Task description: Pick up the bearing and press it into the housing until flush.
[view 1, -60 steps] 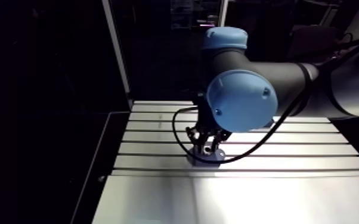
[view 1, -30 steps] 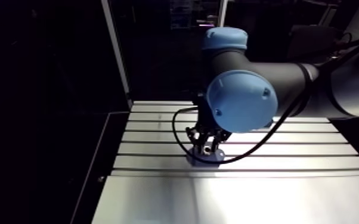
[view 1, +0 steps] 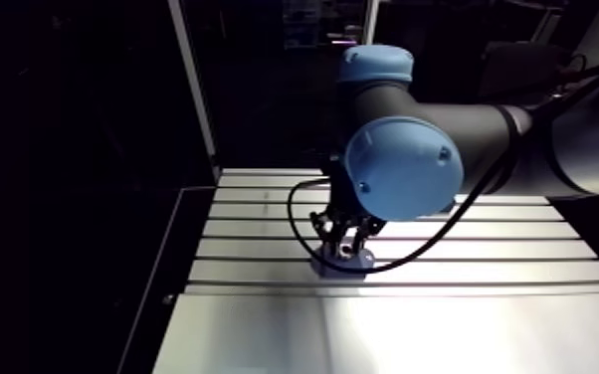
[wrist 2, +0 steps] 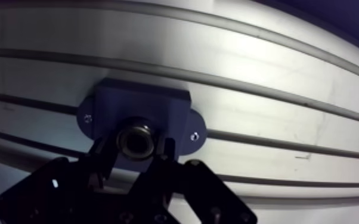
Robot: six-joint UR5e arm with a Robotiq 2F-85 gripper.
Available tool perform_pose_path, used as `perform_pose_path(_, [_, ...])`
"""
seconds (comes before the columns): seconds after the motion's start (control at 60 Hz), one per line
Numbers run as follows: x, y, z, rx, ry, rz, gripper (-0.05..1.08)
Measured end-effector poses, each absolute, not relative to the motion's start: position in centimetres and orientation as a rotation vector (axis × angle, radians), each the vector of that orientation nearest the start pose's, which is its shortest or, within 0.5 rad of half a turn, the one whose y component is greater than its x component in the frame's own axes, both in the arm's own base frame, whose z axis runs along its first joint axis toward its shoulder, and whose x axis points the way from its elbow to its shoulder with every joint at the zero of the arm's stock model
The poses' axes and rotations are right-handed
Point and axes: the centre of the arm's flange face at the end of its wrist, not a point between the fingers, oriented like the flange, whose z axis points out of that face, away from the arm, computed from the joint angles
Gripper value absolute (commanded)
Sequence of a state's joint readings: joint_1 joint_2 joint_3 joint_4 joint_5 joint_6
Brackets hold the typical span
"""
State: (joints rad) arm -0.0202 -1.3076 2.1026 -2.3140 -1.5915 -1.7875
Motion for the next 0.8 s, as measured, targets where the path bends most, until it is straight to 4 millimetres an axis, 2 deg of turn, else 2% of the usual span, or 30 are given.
perform_pose_path(0.8, [-48.29, -12.19, 18.70, -0.305, 3.073, 0.020, 0.76])
